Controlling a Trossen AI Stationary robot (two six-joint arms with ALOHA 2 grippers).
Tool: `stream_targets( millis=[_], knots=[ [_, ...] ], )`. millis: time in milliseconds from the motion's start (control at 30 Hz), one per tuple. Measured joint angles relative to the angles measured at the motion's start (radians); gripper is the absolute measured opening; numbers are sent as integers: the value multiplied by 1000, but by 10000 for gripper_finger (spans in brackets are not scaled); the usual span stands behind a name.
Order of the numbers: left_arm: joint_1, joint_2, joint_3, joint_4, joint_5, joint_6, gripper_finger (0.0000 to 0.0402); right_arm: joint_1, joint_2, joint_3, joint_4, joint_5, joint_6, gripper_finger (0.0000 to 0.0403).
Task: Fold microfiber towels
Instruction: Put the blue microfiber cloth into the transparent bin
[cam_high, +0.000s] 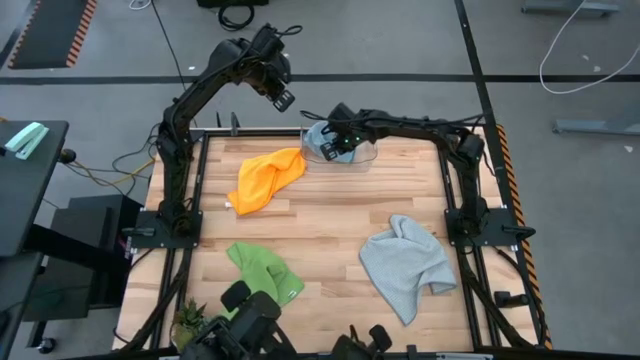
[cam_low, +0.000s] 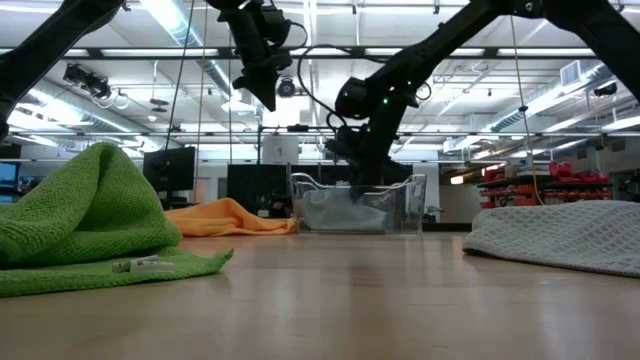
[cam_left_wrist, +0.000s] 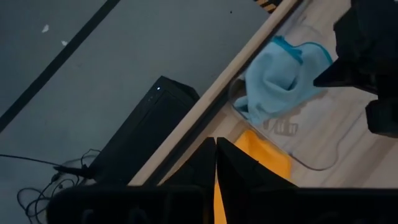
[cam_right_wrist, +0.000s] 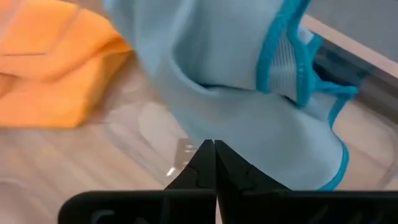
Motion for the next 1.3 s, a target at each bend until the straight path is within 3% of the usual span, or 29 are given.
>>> stream_targets(
  millis=[267, 700, 1300],
  knots=[
    [20, 0, 0, -15, -1, -14, 27, -27, 35, 0, -38, 58, -30, 0],
    [20, 2, 0, 5, 0, -33, 15, -18, 50, 0, -228, 58, -147, 0],
    [20, 2, 0, 8, 0, -34, 12, 175, 40, -1, -484, 80, -199, 0]
  ],
)
